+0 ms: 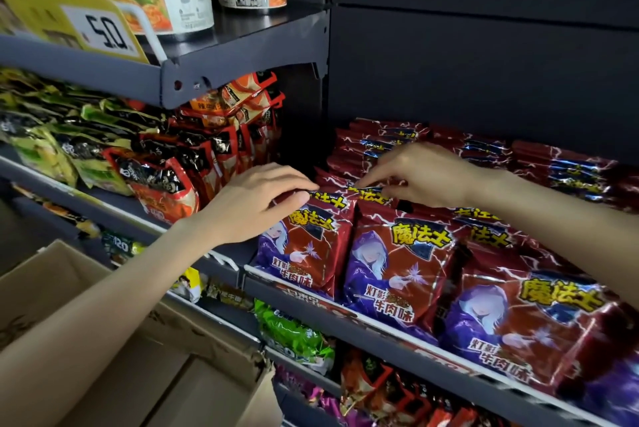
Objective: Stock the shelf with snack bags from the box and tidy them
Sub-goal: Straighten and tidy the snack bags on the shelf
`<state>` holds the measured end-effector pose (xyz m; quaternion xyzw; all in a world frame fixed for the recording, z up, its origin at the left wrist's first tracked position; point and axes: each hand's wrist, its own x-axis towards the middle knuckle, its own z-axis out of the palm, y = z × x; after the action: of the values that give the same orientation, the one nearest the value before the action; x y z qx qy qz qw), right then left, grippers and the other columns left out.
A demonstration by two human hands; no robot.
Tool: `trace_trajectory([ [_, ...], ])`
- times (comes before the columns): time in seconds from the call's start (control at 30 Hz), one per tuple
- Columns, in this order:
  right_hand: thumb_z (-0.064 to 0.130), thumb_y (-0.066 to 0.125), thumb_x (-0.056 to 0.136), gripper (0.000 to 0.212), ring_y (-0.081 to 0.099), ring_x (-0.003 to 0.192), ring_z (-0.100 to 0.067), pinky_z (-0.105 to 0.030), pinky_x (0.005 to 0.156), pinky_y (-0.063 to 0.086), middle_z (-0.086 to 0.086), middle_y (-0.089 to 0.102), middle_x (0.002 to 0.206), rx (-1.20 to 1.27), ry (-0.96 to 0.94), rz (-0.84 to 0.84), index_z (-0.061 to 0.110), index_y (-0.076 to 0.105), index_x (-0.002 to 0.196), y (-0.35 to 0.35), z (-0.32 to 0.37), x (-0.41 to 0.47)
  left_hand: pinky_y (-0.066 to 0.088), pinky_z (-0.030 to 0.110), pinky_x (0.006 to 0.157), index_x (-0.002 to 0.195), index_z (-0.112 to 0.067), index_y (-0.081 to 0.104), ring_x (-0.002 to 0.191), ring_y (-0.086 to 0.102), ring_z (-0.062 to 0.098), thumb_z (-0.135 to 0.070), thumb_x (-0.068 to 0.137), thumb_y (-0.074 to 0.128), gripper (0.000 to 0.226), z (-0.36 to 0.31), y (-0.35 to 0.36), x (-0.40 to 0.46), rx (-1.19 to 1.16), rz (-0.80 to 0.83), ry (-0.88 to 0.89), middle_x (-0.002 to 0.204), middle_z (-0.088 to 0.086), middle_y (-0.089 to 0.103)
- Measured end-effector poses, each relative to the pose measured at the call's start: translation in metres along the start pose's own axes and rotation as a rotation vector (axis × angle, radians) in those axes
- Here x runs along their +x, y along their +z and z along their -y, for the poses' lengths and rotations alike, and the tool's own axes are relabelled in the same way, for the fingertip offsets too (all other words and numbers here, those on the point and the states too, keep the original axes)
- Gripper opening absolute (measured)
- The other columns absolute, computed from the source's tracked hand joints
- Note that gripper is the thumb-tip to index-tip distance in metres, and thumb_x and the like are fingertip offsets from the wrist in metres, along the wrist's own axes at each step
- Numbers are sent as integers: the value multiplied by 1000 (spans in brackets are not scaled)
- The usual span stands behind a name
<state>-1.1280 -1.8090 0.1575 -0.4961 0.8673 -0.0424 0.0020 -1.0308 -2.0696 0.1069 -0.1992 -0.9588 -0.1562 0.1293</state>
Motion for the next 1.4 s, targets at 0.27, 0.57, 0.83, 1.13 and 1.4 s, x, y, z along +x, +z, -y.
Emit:
trace_trajectory([
  [0.27,31,69,85,37,58,87,-13,-21,75,40,-2,66,97,163,231,-83,13,63,116,5,8,18,38,34,104,127,-30,55,121,45,2,-50,96,20,50,-6,6,1,-5,-13,-18,126,-14,56],
  [0.57,21,70,84,18,58,76,-17,-30,66,46,5,57,83,26,19,-116,14,63,99,12,1,-1,27,25,105,129,-28,54,121,38,-4,-51,93,20,55,-14,4,1,-31,20,-31,130,-14,54],
  [0.83,57,54,79,36,57,73,-1,-30,71,51,15,60,82,172,120,-186,27,64,96,-25,16,-47,42,29,89,118,-36,60,104,51,4,-40,93,50,28,-17,-16,30,9,148,-98,101,-23,58],
  [1.13,48,71,74,40,66,64,-26,-35,62,50,-5,64,74,-518,163,-191,15,66,97,28,35,-71,42,38,93,100,-26,67,99,54,7,-37,87,60,18,-23,0,49,-127,143,-59,99,-13,59],
  [1.4,27,83,68,33,62,54,-26,-38,60,53,-5,62,68,-318,78,-321,18,69,97,23,21,-92,47,37,89,100,-25,65,97,58,7,-36,91,53,18,-37,14,47,-166,8,4,98,-19,57],
])
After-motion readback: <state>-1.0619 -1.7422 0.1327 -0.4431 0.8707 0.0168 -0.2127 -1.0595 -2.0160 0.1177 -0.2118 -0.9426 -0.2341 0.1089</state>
